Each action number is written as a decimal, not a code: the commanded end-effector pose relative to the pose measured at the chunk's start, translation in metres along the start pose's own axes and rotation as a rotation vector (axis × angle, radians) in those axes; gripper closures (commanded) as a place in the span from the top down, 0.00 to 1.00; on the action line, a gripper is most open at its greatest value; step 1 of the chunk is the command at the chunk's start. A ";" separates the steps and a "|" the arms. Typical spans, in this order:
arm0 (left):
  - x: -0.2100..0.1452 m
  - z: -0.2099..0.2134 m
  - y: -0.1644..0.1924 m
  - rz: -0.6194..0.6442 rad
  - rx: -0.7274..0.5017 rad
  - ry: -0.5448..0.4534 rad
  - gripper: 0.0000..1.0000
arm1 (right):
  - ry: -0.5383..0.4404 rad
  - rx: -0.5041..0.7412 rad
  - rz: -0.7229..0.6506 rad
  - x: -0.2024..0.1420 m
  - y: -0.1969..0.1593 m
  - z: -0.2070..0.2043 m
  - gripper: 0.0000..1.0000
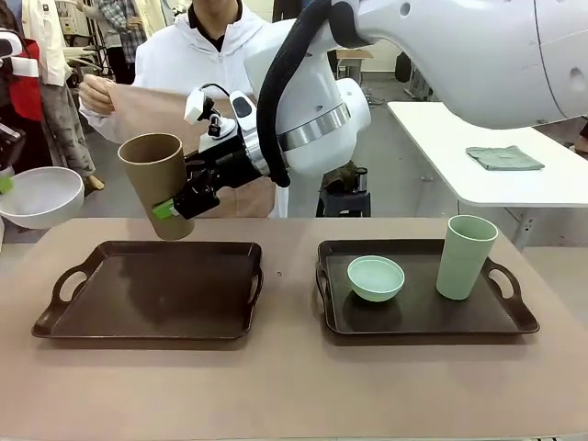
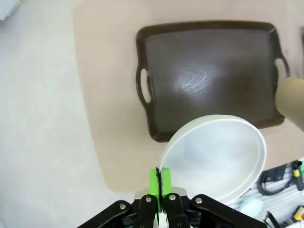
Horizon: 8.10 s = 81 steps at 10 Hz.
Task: Set up a tray with a mat and arrange the tableware.
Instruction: Pick up the Picnic Bowl and Reusable plastic cup from the Handle tray in front of the human's position and hold them in the air, then place the Picnic Bowl and Reusable plastic cup back onto the Handle tray in front of the human's position.
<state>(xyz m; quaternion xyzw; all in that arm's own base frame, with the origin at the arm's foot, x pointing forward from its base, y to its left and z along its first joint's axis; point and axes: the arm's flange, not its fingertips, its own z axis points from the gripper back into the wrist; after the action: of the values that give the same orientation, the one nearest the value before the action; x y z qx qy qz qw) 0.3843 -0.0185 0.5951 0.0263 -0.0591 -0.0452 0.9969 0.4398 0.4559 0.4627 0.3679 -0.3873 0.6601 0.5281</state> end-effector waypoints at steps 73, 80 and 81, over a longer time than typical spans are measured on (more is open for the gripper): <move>0.067 -0.207 -0.038 -0.045 -0.034 0.131 0.63 | 0.160 0.054 -0.241 -0.170 -0.013 -0.016 1.00; 0.015 -0.099 -0.066 -0.195 0.025 -0.057 0.74 | 0.618 -0.231 -0.547 -0.062 0.064 0.100 1.00; 0.014 -0.088 -0.075 -0.214 0.035 -0.056 0.74 | 0.633 -0.310 -0.655 -0.049 0.070 0.108 1.00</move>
<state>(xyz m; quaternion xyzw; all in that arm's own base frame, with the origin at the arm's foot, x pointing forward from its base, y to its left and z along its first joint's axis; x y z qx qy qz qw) 0.4052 -0.0848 0.5043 0.0325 -0.0853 -0.1413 0.9858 0.3947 0.3139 0.4281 0.1707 -0.2013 0.5336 0.8035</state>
